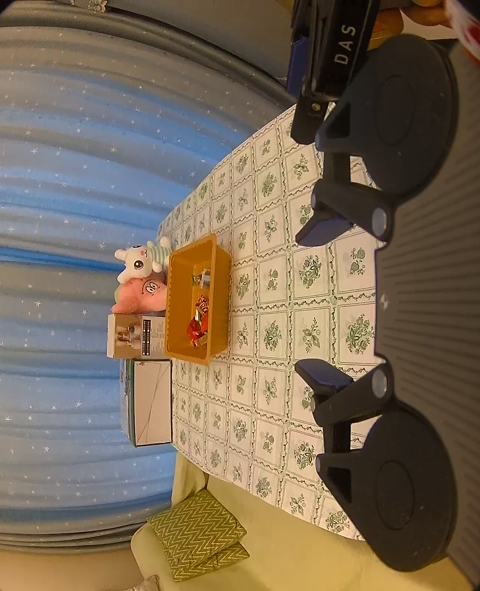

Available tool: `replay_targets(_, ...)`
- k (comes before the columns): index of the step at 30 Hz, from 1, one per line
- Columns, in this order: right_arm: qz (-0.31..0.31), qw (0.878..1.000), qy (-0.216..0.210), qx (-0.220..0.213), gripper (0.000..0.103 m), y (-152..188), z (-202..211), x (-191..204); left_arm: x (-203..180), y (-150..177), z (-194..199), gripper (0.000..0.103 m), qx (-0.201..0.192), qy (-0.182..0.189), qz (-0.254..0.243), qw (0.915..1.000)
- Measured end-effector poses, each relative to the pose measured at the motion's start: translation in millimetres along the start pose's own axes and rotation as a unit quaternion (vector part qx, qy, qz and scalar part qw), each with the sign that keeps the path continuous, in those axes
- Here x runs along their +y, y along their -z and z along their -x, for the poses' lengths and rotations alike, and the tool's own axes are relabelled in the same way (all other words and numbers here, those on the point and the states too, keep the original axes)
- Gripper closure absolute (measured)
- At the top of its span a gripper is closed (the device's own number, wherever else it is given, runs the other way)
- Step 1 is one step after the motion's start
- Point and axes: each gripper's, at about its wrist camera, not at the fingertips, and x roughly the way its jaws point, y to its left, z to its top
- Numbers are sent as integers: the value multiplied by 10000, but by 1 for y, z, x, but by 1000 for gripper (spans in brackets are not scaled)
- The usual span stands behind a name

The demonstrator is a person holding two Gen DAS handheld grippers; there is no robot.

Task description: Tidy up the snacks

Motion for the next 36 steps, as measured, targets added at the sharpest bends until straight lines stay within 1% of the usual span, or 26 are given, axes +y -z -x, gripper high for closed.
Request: replay_targets(36,-13,10000,1,-2,40,-1,-5,-1,0,4,-2,38,52,24,0,10000)
